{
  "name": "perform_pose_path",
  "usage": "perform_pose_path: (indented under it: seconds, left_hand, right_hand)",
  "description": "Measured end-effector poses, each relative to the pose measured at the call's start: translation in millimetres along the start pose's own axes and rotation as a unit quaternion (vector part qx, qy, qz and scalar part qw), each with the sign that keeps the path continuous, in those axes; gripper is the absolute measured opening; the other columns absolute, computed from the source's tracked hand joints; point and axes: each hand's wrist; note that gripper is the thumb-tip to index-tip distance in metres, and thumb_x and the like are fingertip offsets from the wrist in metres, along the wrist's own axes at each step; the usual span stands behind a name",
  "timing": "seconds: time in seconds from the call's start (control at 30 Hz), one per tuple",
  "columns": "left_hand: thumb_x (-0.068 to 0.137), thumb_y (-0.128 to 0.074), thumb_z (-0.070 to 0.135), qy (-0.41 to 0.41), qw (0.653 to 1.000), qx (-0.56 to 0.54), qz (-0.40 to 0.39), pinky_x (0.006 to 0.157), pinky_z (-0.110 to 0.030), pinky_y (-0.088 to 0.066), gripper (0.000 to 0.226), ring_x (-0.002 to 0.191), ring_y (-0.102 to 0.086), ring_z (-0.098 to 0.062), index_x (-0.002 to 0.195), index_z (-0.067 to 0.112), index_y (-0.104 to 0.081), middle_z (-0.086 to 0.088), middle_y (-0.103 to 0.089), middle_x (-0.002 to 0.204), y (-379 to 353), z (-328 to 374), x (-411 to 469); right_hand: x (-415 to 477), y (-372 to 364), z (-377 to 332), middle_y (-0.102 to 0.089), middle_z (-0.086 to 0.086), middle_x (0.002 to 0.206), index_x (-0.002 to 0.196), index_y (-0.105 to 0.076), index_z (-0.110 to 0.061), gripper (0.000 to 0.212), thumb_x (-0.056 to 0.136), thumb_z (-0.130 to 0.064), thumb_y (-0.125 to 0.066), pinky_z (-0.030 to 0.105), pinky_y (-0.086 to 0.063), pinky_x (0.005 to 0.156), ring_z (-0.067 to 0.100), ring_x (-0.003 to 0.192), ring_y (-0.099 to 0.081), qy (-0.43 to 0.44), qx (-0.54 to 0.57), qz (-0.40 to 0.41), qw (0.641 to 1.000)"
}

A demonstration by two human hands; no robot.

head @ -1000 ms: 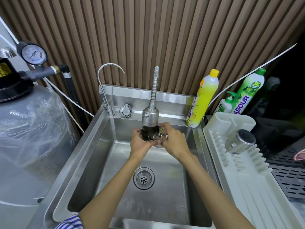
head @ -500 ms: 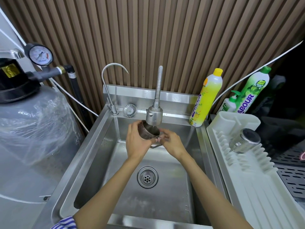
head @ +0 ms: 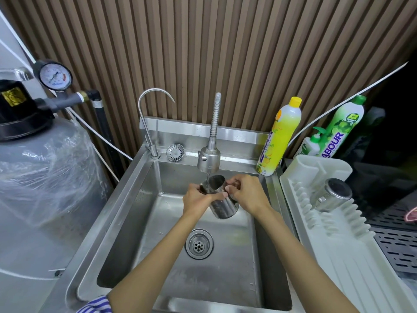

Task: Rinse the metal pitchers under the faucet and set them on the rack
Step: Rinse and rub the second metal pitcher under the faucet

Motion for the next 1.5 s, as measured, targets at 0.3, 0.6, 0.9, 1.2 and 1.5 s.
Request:
perform_pose_path:
  seconds: [0.3, 0.6, 0.9, 1.2, 1.5]
  left_hand:
    - [0.049, -0.088, 0.004, -0.081, 0.995, -0.057, -0.006, 0.085, -0.027, -0.047, 0.077, 0.098, -0.061, -0.018, 0.105, 0.021, -0.037, 0.000, -0.062, 0.102, -4.8, 7.2, 4.4]
    - [0.047, -0.087, 0.004, -0.255, 0.964, 0.030, 0.076, 0.082, -0.010, -0.038, 0.083, 0.103, -0.054, -0.016, 0.118, 0.015, -0.047, 0.004, -0.054, 0.110, 11.5, 12.1, -2.7]
    - [0.044, -0.083, 0.054, -0.214, 0.943, 0.202, 0.156, 0.086, -0.040, -0.043, 0.080, 0.107, -0.050, -0.021, 0.108, 0.018, -0.050, 0.002, -0.051, 0.107, 21.9, 8.3, -12.4]
    - [0.044, -0.090, 0.041, -0.100, 0.991, 0.000, 0.084, 0.063, -0.012, -0.039, 0.071, 0.083, -0.059, -0.008, 0.096, 0.019, -0.046, 0.003, -0.061, 0.093, 1.8, -6.0, -14.2]
    - [0.047, -0.091, 0.012, -0.125, 0.990, -0.050, 0.041, 0.084, -0.022, -0.044, 0.079, 0.094, -0.059, -0.014, 0.107, 0.020, -0.040, 0.002, -0.058, 0.102, -13.0, 1.6, -8.9]
  right_hand:
    - [-10.6, -4.0, 6.2, -0.066, 0.004, 0.088, 0.102, -0.057, -0.012, 0.019, 0.085, -0.005, -0.059, 0.025, -0.043, 0.067, 0.018, 0.076, -0.058, 0.037, 0.037, 0.026, 0.998]
    - [-5.4, -28.6, -1.6, -0.064, 0.005, 0.081, 0.124, -0.053, -0.007, 0.040, 0.086, 0.000, -0.059, 0.017, -0.048, 0.083, 0.021, 0.090, -0.064, -0.019, 0.175, -0.027, 0.984]
    - [-4.5, -22.9, -1.2, -0.071, 0.016, 0.093, 0.106, -0.070, -0.009, 0.025, 0.088, -0.004, -0.053, 0.019, -0.038, 0.072, 0.026, 0.092, -0.063, -0.012, 0.132, -0.057, 0.990]
    - [-2.2, 8.6, -6.9, -0.065, 0.015, 0.074, 0.074, -0.062, -0.008, 0.016, 0.085, -0.009, -0.050, 0.037, -0.050, 0.064, 0.034, 0.071, -0.058, 0.101, -0.107, -0.025, 0.989]
    - [-14.1, 8.6, 10.1, -0.064, 0.012, 0.098, 0.109, -0.063, -0.009, 0.029, 0.084, 0.000, -0.051, 0.039, -0.050, 0.078, 0.028, 0.088, -0.059, 0.141, -0.055, 0.029, 0.988]
Point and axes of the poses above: each hand's wrist, its own x-axis towards the middle knuckle, its own y-axis out of the back of the hand, z = x × y
